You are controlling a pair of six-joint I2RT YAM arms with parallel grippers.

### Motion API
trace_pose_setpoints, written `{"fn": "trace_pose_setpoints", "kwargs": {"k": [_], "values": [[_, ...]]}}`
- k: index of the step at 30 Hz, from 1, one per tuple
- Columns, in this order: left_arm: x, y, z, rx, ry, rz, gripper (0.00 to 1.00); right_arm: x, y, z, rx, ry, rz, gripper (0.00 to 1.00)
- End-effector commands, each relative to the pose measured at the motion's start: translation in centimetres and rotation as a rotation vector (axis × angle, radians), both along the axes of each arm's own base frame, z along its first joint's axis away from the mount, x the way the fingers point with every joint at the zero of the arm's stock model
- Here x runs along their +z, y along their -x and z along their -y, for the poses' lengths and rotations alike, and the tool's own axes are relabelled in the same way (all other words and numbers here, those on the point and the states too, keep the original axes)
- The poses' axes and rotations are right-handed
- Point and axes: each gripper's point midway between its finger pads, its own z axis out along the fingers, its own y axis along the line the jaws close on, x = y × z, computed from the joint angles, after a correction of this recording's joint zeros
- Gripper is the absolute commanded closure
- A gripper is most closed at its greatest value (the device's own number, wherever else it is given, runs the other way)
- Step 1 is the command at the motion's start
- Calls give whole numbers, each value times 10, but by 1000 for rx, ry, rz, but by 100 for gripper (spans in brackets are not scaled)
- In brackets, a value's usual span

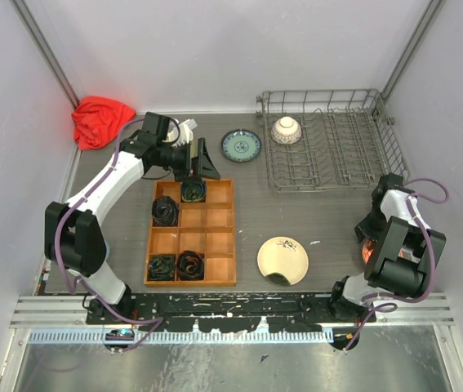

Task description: Load the mixed dishes into the dish rack

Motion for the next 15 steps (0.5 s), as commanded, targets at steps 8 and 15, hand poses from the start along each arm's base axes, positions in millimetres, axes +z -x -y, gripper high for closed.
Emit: {"fn": "trace_pose_setpoints", "kwargs": {"k": [8, 15], "values": [[14, 7, -1, 13, 25, 11, 2, 21, -7, 2, 20, 20, 76, 61], [15, 14, -4, 22, 26, 15, 2, 21, -11, -4, 33, -15, 97, 76]]}}
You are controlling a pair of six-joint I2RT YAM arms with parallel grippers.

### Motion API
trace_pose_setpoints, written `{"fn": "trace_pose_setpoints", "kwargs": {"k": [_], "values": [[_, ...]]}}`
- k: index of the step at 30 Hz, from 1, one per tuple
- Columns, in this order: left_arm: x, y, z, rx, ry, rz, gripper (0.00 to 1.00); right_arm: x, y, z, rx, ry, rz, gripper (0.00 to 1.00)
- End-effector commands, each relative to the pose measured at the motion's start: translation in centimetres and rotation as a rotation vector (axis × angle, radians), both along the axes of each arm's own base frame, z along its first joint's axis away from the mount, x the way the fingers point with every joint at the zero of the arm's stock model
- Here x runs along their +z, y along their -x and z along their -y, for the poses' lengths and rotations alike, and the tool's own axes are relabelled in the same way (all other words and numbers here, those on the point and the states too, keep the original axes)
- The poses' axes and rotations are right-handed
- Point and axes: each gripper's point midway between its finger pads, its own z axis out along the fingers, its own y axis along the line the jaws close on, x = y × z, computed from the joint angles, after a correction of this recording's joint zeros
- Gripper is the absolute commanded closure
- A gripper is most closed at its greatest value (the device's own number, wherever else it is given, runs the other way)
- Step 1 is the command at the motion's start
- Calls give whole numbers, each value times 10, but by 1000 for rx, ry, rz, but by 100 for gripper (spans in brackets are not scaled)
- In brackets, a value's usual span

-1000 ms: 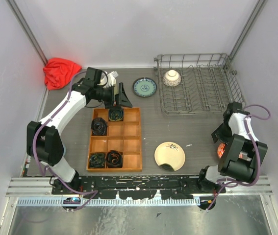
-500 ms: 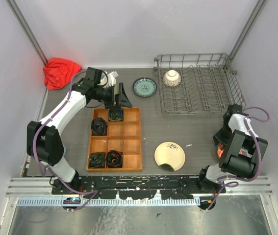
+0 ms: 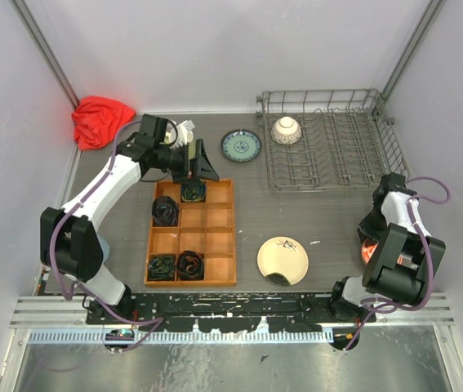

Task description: Load the mixed dishes into the dish rack

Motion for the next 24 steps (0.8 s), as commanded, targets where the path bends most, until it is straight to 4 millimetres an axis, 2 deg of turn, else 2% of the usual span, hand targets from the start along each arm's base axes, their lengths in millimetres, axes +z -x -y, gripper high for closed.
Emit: {"fn": "trace_pose_setpoints", "kwargs": {"k": [1, 4, 5, 7, 8, 18, 24], "values": [[11, 8, -2, 6, 18, 25, 2, 11, -9, -1, 10, -7, 57, 77], [11, 12, -5, 10, 16, 29, 2, 9, -9, -2, 15, -15, 55, 80], [10, 13, -6, 12, 12, 31, 2, 8, -9, -2, 15, -16, 55, 83], [10, 15, -7, 14, 11, 32, 2, 8, -10, -4, 20, -24, 59, 96], [10, 16, -7, 15, 10, 32, 2, 10, -11, -4, 23, -26, 65, 99], [13, 15, -5, 19, 28, 32, 2, 58, -18, -8, 68, -17, 170, 99], [13, 14, -3, 17, 36, 35, 2, 76, -34, -28, 59, -111, 286, 99]]}}
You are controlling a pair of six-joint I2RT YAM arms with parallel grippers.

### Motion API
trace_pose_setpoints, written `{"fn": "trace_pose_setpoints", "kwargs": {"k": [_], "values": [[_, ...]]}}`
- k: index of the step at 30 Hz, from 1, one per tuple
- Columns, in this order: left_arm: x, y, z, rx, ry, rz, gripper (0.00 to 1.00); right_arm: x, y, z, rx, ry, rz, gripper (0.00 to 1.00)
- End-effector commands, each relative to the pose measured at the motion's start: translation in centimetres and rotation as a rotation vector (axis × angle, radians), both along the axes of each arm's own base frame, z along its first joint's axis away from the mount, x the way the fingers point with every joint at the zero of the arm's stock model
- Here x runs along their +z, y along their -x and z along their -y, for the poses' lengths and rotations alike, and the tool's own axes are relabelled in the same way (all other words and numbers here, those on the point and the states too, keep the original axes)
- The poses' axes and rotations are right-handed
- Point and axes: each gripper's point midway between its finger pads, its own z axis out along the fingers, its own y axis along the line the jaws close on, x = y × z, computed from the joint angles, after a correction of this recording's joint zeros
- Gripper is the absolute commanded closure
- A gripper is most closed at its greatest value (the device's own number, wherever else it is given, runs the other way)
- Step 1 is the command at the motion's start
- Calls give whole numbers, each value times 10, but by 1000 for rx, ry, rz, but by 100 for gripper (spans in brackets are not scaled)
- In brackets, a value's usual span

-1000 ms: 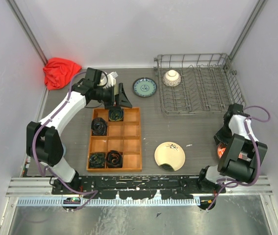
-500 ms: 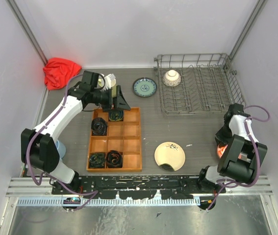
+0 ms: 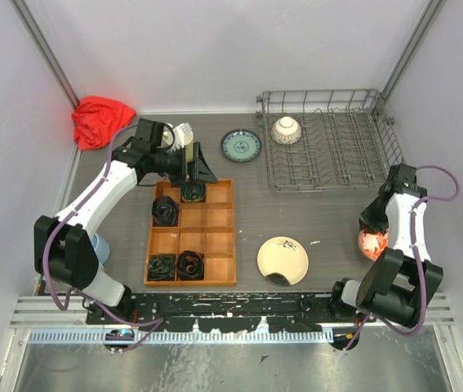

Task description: Load the mixed dishes into the dish rack

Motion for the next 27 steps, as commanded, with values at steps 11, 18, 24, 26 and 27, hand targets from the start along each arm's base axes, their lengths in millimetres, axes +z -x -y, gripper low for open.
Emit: {"fn": "trace_pose_setpoints", "kwargs": {"k": [11, 18, 24, 26, 27], "values": [[6, 1, 4, -13, 31, 24, 2, 85, -43, -38, 25, -177, 314, 99], [9, 0, 5, -18, 34, 32, 2, 161, -87, -56, 64, -268, 549, 99], [13, -9, 6, -16, 29, 40, 2, 209, -158, -100, 217, -388, 722, 99], [15, -13, 6, -9, 23, 48, 2, 215, -184, -119, 291, -420, 750, 99], [16, -15, 6, -9, 19, 51, 2, 217, -195, -128, 328, -437, 760, 99]]}}
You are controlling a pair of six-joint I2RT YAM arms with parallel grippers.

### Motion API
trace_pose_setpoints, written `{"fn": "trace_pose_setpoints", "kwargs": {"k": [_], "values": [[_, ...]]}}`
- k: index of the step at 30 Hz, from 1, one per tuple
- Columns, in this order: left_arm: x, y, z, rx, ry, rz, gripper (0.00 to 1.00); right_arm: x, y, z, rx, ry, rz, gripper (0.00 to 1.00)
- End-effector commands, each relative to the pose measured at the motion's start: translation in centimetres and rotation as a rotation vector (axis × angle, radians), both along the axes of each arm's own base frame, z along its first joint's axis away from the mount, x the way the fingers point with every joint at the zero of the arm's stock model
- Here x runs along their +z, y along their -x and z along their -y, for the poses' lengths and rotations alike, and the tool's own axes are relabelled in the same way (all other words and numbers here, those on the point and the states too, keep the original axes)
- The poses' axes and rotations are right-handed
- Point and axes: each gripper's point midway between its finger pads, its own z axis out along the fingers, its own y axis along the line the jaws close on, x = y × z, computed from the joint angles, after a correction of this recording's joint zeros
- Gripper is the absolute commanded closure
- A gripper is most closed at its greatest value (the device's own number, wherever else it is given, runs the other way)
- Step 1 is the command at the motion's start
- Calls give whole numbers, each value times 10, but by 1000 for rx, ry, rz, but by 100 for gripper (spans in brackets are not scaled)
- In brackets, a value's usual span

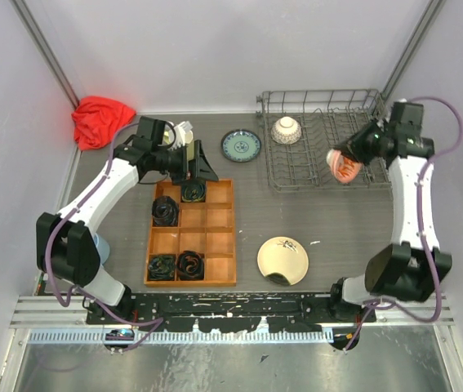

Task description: Load the mixed dishes into the dish rack

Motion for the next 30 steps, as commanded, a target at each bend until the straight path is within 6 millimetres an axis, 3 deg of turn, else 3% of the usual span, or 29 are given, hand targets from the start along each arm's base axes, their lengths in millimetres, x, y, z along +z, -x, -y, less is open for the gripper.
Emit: {"fn": "trace_pose_setpoints", "kwargs": {"k": [1, 8, 14, 21, 30], "values": [[17, -13, 3, -7, 8, 48, 2, 40, -67, -47, 183, -91, 200, 99], [20, -31, -14, 71, -17, 55, 2, 22, -132, -81, 365, -249, 264, 99], [22, -42, -24, 127, -37, 48, 2, 1, -167, -101, 476, -409, 351, 99], [23, -50, -29, 171, -72, 46, 2, -21, -183, -118, 573, -632, 414, 99], [21, -60, -28, 212, -68, 30, 2, -45, -173, -122, 603, -728, 409, 99]]}}
